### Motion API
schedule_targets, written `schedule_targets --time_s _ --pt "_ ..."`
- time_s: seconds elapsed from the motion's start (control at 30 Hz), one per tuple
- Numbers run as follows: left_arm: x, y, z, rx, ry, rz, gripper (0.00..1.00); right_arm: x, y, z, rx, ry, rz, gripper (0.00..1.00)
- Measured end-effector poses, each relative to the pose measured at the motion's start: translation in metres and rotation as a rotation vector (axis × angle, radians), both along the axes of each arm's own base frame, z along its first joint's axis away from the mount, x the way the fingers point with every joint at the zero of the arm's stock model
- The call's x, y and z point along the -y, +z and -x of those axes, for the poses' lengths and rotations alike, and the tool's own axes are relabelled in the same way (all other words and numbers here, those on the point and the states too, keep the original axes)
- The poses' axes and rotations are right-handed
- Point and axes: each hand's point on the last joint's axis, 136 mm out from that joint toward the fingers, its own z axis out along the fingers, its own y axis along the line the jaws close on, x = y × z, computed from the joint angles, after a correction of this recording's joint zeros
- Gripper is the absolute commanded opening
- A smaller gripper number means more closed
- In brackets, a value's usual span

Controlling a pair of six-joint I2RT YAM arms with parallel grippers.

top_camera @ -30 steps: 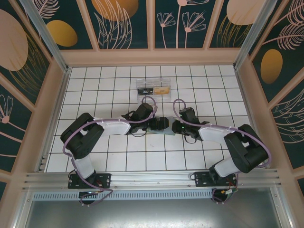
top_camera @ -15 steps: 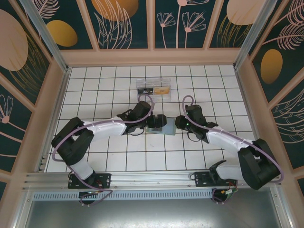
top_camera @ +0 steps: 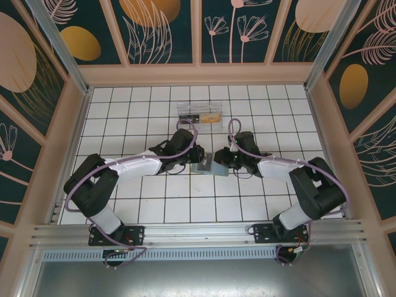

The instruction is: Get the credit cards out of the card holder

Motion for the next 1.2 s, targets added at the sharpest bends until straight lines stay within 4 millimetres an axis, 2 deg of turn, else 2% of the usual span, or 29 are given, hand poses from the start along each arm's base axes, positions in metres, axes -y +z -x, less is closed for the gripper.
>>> schedule_targets --time_s 0.17,0.33,0.43,1.2 --pt "-0.005 -0.021 -0.004 -0.038 0.013 -0.026 0.0 -0.009 -0.01 0.003 -0.059 0.025 -0.055 0.15" --pt "-0.011 -0.05 -0.001 -0.095 0.014 -0.066 0.0 -0.011 -0.017 0.006 -0.096 0.037 -0.067 0.17" --pt "-0.013 -0.06 0.001 -0.116 0.012 -0.08 0.0 -0.011 -0.019 0.007 -0.108 0.042 -0.071 0.17" --pt "-0.012 -0.064 0.001 -0.113 0.005 -0.064 0.0 -0.01 -0.031 0.005 -0.157 0.049 -0.059 0.2"
